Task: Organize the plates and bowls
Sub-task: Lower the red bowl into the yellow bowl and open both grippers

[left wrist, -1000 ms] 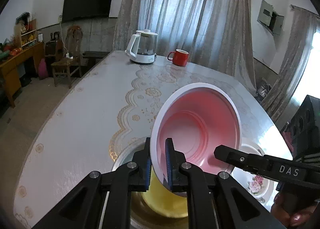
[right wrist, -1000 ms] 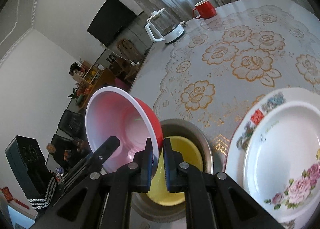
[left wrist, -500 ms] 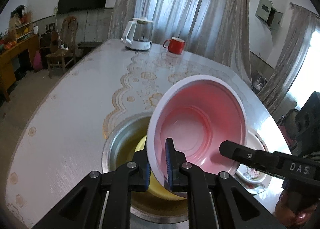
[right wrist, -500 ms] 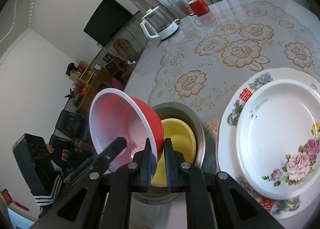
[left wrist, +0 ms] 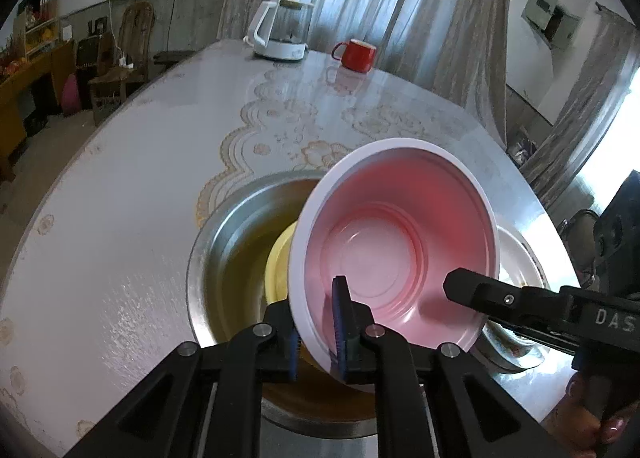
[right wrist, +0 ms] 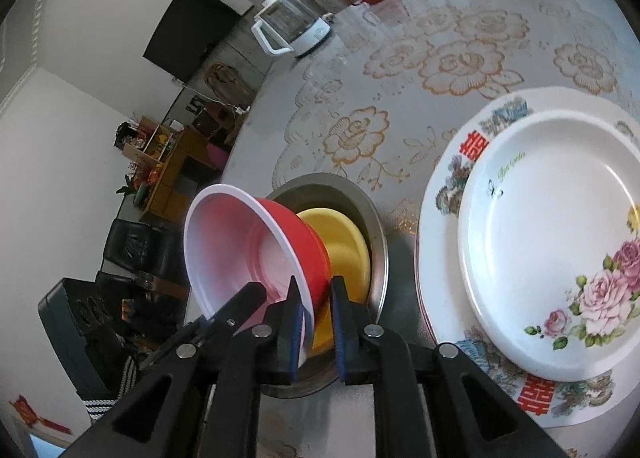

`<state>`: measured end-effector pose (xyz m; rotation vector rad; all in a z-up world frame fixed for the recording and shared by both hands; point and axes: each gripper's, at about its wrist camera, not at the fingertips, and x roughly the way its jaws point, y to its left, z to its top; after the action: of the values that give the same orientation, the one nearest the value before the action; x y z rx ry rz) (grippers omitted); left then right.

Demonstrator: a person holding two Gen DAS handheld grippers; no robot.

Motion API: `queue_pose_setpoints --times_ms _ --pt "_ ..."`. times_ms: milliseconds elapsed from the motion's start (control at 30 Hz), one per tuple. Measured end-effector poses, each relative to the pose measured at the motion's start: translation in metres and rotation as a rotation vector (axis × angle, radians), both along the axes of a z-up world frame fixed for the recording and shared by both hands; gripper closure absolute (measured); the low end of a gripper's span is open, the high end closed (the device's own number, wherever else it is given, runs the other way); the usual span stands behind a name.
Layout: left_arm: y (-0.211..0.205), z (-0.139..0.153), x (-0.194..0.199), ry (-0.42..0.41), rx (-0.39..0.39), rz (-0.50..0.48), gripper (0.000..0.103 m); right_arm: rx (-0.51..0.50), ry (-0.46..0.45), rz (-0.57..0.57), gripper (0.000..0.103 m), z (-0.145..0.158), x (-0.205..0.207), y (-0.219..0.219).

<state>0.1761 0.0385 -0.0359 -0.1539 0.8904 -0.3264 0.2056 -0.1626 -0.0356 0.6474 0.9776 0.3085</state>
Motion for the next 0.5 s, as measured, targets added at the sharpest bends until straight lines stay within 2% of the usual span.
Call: queue_pose_setpoints --times_ms 200,333,433,500 --pt "-0.001 -0.007 0.004 0.030 0.017 0.010 0.084 -0.025 0.020 -0.001 0.082 -0.003 0.004 0.004" --pt "-0.001 -0.006 0.007 0.030 0.036 0.021 0.081 -0.042 0.034 0.007 0.081 -0.005 0.009 0.008" --pt "0.002 -0.006 0.009 0.031 0.031 0.031 0.070 -0.051 0.041 0.006 0.079 -0.006 0.011 0.010" --pt "0.004 -0.005 0.011 0.028 0.030 0.041 0.058 -0.050 0.038 0.007 0.073 -0.004 0.014 0.011"
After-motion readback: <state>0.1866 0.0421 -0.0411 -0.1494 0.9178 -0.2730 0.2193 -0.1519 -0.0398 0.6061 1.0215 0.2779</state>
